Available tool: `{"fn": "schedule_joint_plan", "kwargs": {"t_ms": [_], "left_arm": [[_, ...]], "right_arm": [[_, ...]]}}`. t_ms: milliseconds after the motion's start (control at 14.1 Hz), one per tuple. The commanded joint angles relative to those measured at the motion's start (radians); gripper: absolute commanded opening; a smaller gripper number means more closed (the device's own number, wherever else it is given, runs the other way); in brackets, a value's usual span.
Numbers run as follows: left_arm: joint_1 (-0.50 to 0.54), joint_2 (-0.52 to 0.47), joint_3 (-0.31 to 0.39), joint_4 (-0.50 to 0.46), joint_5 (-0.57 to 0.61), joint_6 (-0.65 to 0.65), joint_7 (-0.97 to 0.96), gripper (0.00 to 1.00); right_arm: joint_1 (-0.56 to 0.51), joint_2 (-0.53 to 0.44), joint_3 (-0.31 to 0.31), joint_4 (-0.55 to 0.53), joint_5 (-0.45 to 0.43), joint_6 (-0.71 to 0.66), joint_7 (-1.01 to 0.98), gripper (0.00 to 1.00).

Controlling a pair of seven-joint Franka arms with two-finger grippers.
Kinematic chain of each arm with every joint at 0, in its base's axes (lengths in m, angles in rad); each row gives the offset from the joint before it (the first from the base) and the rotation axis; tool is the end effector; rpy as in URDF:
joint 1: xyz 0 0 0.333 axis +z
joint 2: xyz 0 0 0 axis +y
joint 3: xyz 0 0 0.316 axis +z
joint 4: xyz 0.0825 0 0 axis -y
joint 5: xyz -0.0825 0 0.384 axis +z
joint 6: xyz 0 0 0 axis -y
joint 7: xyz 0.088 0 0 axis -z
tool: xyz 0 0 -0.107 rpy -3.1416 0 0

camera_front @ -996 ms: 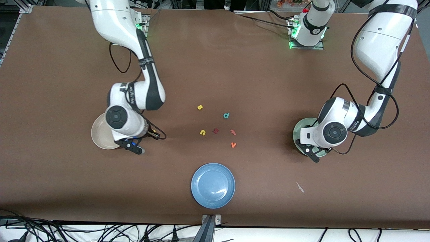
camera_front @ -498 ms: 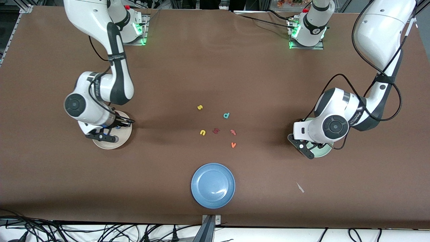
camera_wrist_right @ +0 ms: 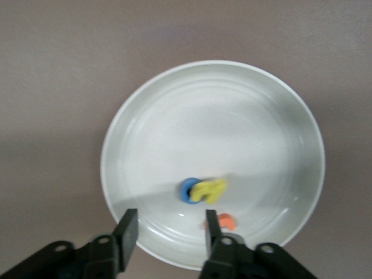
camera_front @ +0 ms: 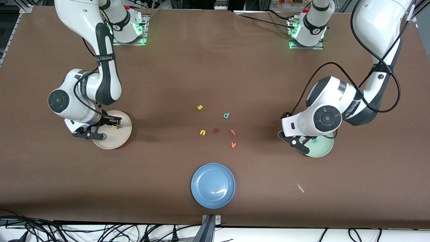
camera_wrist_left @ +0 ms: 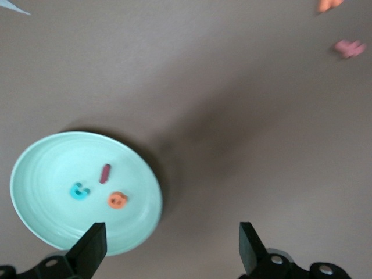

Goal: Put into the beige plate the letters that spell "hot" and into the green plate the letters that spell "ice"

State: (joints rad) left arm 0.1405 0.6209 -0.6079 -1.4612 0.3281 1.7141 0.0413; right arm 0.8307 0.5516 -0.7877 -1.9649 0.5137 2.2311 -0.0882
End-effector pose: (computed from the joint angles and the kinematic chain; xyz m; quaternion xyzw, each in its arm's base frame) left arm 0.6396 -0.2114 0.3480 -0.9542 0.2707 0.1270 0.0111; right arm 0.5994 0.0590 0.2551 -0.9965 0.0752 0.0360 0.0025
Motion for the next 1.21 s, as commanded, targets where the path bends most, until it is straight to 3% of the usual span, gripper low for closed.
{"fn": "schedule_joint_plan", "kwargs": {"t_ms": [0, 640, 711, 782, 853, 924, 996, 1067, 1138], "left_arm": [[0.001, -0.015, -0.033, 0.056, -0.029, -0.077, -0.078, 1.0], [0.05, -0.194, -0.033, 0.058, -0.098, -0.192, -0.132, 1.0], [0.044, -0.223, -0.017, 0.056, -0.127, -0.191, -0.13, 1.0], [0.033, -0.245, 0.026, 0.055, -0.148, -0.188, -0.129, 1.0], [-0.005, -0.275, 0.09, 0.053, -0.177, -0.186, -0.127, 1.0], [-0.059, -0.309, 0.181, 0.048, -0.208, -0.185, -0.124, 1.0], [-0.112, -0.337, 0.271, 0.047, -0.233, -0.183, -0.126, 1.0], [-0.139, -0.357, 0.336, 0.047, -0.268, -0.183, -0.124, 1.0], [-0.134, -0.372, 0.364, 0.039, -0.309, -0.183, -0.124, 1.0]], "right_arm": [[0.005, 0.001, 0.005, 0.059, 0.022, -0.062, 0.096, 1.0], [0.019, -0.022, 0.028, 0.116, 0.008, -0.16, 0.298, 1.0], [-0.069, -0.07, 0.127, 0.118, -0.004, -0.157, 0.344, 1.0], [-0.197, -0.108, 0.278, 0.123, -0.092, -0.156, 0.372, 1.0], [-0.369, -0.155, 0.447, 0.124, -0.256, -0.153, 0.377, 1.0], [-0.553, -0.185, 0.654, 0.126, -0.397, -0.145, 0.367, 1.0], [-0.679, -0.214, 0.8, 0.124, -0.497, -0.143, 0.367, 1.0], [-0.744, -0.238, 0.85, 0.121, -0.539, -0.14, 0.363, 1.0], [-0.755, -0.255, 0.857, 0.124, -0.537, -0.136, 0.357, 1.0]]}}
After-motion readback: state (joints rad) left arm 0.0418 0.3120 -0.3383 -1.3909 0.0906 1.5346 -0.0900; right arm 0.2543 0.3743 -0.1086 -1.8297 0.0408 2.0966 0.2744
